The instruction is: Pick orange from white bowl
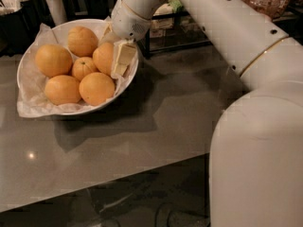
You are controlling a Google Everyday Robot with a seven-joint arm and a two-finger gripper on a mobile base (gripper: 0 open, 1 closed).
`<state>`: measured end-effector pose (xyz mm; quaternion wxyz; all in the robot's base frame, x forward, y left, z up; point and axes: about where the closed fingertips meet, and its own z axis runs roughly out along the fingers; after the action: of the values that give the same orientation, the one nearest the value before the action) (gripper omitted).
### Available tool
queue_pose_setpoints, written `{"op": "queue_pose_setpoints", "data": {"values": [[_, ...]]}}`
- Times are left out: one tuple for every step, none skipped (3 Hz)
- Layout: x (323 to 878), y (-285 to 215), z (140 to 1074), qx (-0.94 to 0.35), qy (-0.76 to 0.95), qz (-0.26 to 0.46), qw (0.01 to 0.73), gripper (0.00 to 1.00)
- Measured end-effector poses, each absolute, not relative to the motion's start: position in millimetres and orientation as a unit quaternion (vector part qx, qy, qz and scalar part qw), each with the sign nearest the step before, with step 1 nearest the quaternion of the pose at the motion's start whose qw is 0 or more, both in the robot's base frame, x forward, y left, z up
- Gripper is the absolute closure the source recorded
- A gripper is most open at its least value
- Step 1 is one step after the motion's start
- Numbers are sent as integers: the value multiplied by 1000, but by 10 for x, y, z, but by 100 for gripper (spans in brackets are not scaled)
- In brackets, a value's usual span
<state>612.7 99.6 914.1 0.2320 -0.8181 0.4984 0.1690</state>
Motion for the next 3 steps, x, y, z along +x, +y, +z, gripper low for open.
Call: {"op": "queue_pose_setpoints", "data": {"values": [[6132, 994, 9111, -816, 501, 172, 231, 36], [6132, 990, 9125, -816, 501, 171, 231, 55], [6073, 926, 9109, -818, 504, 155, 232, 78]]}}
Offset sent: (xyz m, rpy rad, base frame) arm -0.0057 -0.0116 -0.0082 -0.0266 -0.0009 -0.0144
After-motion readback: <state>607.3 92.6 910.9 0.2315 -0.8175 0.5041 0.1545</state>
